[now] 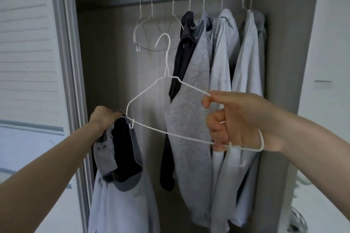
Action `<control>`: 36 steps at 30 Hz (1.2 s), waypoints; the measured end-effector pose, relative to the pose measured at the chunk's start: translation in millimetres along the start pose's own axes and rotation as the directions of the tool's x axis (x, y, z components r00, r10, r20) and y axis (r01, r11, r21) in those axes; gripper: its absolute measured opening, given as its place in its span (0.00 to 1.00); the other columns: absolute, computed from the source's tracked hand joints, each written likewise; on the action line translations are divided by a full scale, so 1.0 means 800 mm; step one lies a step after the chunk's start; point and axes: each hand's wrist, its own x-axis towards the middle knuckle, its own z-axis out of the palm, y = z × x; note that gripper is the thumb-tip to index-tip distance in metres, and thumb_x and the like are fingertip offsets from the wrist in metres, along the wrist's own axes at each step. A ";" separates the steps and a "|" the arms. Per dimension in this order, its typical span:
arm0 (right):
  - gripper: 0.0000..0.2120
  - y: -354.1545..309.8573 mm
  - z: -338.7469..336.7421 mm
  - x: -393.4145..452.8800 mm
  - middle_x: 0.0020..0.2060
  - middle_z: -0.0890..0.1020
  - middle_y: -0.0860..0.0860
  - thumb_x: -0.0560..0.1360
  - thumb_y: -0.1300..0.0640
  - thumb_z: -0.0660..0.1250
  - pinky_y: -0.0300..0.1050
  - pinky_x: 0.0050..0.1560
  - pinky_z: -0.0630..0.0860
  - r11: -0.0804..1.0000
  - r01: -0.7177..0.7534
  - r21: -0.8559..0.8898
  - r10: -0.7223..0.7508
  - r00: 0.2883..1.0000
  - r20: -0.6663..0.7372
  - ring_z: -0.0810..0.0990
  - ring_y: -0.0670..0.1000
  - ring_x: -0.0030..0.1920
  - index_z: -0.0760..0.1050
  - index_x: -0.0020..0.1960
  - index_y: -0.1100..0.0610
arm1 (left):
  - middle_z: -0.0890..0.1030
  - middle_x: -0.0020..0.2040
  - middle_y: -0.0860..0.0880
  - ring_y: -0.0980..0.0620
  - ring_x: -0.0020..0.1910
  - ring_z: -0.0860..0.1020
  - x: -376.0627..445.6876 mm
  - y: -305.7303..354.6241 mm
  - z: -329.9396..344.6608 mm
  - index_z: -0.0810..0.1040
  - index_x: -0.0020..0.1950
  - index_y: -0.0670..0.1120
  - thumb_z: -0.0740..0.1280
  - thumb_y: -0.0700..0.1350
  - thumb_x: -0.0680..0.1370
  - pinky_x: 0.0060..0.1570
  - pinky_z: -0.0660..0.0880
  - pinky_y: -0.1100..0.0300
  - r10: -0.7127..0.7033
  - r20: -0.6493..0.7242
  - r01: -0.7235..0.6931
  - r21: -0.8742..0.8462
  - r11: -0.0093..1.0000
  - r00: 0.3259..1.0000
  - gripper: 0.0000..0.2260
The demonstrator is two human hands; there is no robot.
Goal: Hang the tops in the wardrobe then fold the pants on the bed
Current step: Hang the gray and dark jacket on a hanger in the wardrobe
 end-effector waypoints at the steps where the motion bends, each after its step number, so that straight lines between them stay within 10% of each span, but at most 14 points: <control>1: 0.09 0.000 -0.006 -0.007 0.26 0.71 0.53 0.79 0.50 0.57 0.48 0.36 0.68 1.000 -0.014 0.023 0.013 0.999 0.046 0.69 0.51 0.23 0.70 0.44 0.53 | 0.80 0.36 0.40 0.46 0.40 0.78 0.002 -0.005 0.001 0.82 0.38 0.33 0.75 0.47 0.73 0.48 0.76 0.51 0.011 -0.002 -0.011 0.008 1.000 1.000 0.16; 4: 0.09 0.004 -0.025 -0.021 0.25 0.68 0.51 0.78 0.49 0.58 0.48 0.37 0.68 0.997 -0.052 0.048 0.045 0.987 0.152 0.67 0.48 0.22 0.70 0.45 0.54 | 0.84 0.44 0.40 0.46 0.47 0.81 -0.002 -0.013 0.002 0.84 0.48 0.34 0.74 0.43 0.74 0.55 0.78 0.50 0.040 0.028 -0.040 -0.022 0.999 0.999 0.12; 9: 0.11 0.035 -0.032 0.003 0.25 0.65 0.50 0.80 0.50 0.56 0.46 0.34 0.71 0.995 -0.078 0.061 0.071 0.992 0.105 0.63 0.48 0.21 0.70 0.41 0.53 | 0.83 0.31 0.54 0.64 0.28 0.79 -0.029 0.006 0.017 0.84 0.37 0.48 0.73 0.38 0.75 0.29 0.72 0.73 0.094 0.136 -0.069 -0.180 0.981 0.986 0.08; 16: 0.11 0.102 -0.003 0.053 0.24 0.67 0.51 0.82 0.54 0.55 0.58 0.41 0.80 1.000 0.010 -0.013 -0.009 0.999 0.042 0.65 0.48 0.22 0.67 0.41 0.54 | 0.77 0.39 0.42 0.49 0.39 0.74 -0.064 0.058 0.024 0.81 0.42 0.32 0.72 0.43 0.75 0.43 0.71 0.56 0.216 0.156 -0.157 -0.321 0.934 0.964 0.13; 24: 0.14 0.147 0.029 0.078 0.25 0.68 0.51 0.83 0.52 0.55 0.70 0.46 0.78 0.955 0.295 0.014 -0.295 0.955 0.010 0.68 0.48 0.23 0.65 0.39 0.53 | 0.83 0.45 0.35 0.45 0.43 0.79 -0.114 0.135 0.003 0.84 0.45 0.36 0.68 0.40 0.77 0.48 0.76 0.51 0.367 0.138 -0.274 -0.445 0.853 0.920 0.08; 27: 0.14 0.141 0.022 0.071 0.25 0.68 0.51 0.80 0.50 0.59 0.67 0.47 0.79 0.893 0.405 0.197 -0.420 0.907 0.039 0.67 0.47 0.23 0.67 0.38 0.54 | 0.81 0.45 0.44 0.50 0.46 0.78 -0.121 0.150 -0.016 0.85 0.52 0.44 0.65 0.48 0.79 0.52 0.72 0.54 0.601 0.174 -0.573 -0.188 0.798 0.780 0.12; 30: 0.13 0.127 0.012 0.057 0.25 0.69 0.50 0.76 0.47 0.62 0.67 0.48 0.78 0.842 0.407 0.355 -0.468 0.878 0.102 0.68 0.48 0.24 0.67 0.40 0.56 | 0.70 0.52 0.51 0.52 0.56 0.67 -0.115 0.159 -0.042 0.75 0.66 0.56 0.57 0.65 0.76 0.63 0.61 0.48 0.778 0.255 -0.803 0.358 0.476 0.575 0.24; 36: 0.09 0.105 0.018 0.045 0.36 0.76 0.51 0.74 0.50 0.62 0.60 0.49 0.77 0.849 0.330 0.411 -0.445 0.867 0.223 0.75 0.49 0.41 0.70 0.39 0.53 | 0.70 0.40 0.44 0.50 0.38 0.67 -0.123 0.184 -0.030 0.71 0.48 0.42 0.57 0.54 0.80 0.43 0.66 0.54 0.827 0.257 -0.865 0.193 0.463 0.500 0.15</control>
